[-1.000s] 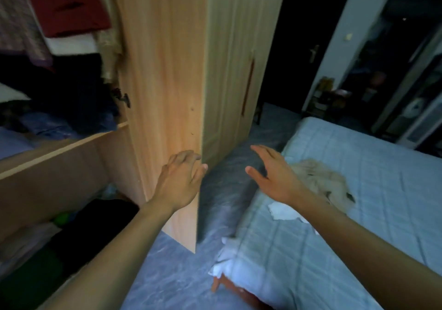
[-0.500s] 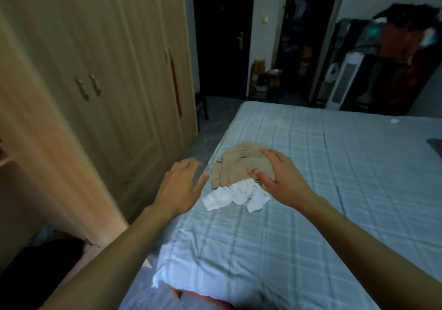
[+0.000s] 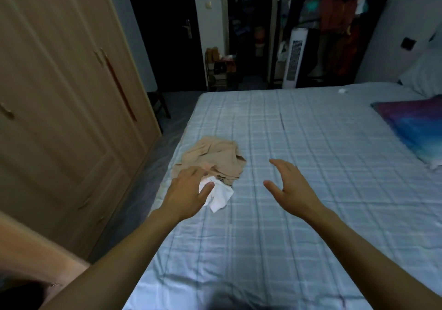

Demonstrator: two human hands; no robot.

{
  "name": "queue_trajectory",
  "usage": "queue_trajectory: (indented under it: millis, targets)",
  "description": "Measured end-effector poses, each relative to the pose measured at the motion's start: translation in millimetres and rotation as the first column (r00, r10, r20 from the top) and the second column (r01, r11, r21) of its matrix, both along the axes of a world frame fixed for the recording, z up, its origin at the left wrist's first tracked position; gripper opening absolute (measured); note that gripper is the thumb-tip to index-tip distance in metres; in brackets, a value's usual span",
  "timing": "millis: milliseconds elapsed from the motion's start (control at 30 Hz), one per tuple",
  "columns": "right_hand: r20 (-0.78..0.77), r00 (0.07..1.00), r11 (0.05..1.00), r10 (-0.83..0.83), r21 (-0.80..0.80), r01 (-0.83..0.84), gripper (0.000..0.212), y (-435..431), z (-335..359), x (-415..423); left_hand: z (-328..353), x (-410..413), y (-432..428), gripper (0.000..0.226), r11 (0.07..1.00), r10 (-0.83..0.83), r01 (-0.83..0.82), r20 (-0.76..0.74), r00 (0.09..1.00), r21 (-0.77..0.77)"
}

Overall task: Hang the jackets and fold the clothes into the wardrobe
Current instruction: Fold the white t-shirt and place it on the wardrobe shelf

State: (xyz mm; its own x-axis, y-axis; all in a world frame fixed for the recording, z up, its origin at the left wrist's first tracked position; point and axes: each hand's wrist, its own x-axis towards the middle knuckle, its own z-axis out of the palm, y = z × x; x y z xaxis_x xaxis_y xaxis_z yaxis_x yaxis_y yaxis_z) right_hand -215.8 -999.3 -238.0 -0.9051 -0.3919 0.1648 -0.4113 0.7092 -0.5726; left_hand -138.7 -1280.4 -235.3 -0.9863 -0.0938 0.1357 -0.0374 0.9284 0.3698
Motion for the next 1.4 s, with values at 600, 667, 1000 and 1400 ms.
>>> queue_trajectory:
  millis: [600,667,1000,1400]
  targets:
    - [0.069,0.993,0.981,0.092,0.167,-0.103,0.063,-134,-49,-182,-87,-185,-127,0.061,0.990,0.066,-0.077,0.094,0.993,0.117]
    - [0.105,0.989,0.980,0.104,0.161,-0.120,0.062,-145,-61,-196,-99,-200,-135,0.062,0.988,0.073,-0.091,0.140,0.987,0.124]
    - [0.277,0.956,0.974,0.091,0.176,-0.144,0.063,-156,-124,-268,-147,-253,-134,0.059,0.983,0.069,-0.113,0.278,0.958,0.147]
    - [0.484,0.855,0.909,0.188,0.243,-0.338,0.060,-212,-284,-297,-270,-284,-142,0.056,0.985,0.019,-0.088,0.412,0.911,0.149]
